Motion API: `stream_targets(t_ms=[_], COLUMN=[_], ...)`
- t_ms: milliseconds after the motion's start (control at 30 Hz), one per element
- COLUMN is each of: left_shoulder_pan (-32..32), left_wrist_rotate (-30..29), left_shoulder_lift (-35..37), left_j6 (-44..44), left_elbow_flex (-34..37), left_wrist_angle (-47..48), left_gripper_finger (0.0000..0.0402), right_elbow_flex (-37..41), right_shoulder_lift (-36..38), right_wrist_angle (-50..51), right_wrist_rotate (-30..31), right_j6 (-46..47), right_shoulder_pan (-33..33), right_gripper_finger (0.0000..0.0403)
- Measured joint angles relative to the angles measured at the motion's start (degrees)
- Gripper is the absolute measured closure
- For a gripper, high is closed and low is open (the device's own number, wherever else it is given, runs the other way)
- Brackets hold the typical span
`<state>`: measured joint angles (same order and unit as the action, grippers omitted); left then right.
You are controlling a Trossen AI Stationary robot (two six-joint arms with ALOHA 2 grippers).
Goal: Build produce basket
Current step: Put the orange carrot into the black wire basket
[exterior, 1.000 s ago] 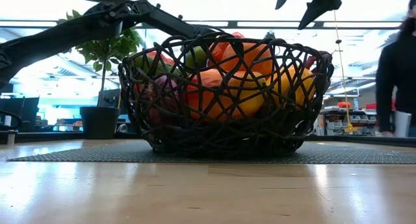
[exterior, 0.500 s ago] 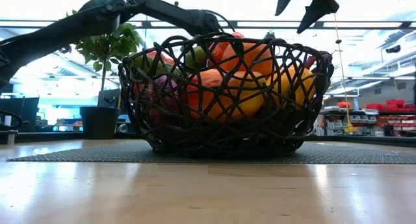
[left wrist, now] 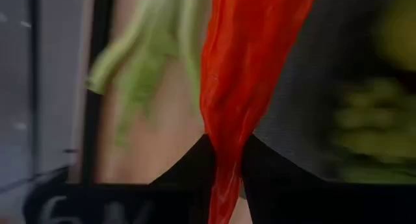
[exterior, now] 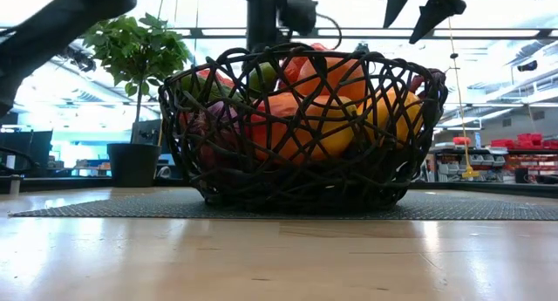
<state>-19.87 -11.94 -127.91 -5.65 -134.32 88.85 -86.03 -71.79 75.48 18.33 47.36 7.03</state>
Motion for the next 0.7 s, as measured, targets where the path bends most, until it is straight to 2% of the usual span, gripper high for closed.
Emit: stream_targets(t_ms=[133, 233, 400, 500, 700], left_shoulder_pan=[3.25, 6.01, 10.83, 13.52, 18.75], left_wrist_rotate=[6.11, 8.01, 8.43, 8.37, 8.18], left_shoulder_lift=[2.57, 4.42, 5.26, 5.26, 5.26], left_j6=[7.32, 11.65, 19.22, 20.5, 24.51], left_elbow_flex=[0.03, -0.02, 0.0, 0.02, 0.02], left_wrist_angle=[1.06, 1.15, 0.95, -0.77, -4.92], left_gripper_finger=[0.0329, 0.0322, 0.0325, 0.0322, 0.027], right_elbow_flex=[0.01, -0.01, 0.0, -0.01, 0.02], right_shoulder_lift=[0.0, 0.0, 0.0, 0.0, 0.0], right_wrist_angle=[0.49, 0.51, 0.01, -0.7, -0.85], right_wrist_rotate=[0.04, 0.05, -2.18, -3.24, -2.92], right_j6=[0.39, 0.58, 0.66, 0.87, 0.77], right_shoulder_pan=[-0.63, -1.43, -2.94, -3.99, -7.11], right_gripper_finger=[0.0052, 0.0053, 0.0053, 0.0053, 0.0053])
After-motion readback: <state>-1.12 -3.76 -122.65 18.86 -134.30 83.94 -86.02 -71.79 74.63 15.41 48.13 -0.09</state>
